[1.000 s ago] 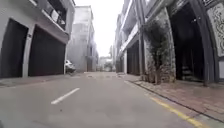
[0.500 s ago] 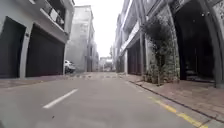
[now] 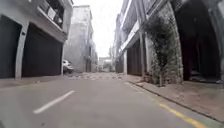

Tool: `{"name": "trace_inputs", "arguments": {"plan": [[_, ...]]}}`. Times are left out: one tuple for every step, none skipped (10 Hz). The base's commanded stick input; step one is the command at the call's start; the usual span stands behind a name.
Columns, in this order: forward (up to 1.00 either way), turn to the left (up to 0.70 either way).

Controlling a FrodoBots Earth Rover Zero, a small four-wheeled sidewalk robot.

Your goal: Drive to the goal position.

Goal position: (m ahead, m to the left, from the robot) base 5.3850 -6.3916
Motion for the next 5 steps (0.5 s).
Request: {"name": "trace_inputs", "arguments": {"plan": [[0.49, 0.00], [0.49, 0.00], [0.50, 0.00], [0.50, 0.00], [0.50, 0.00]]}}
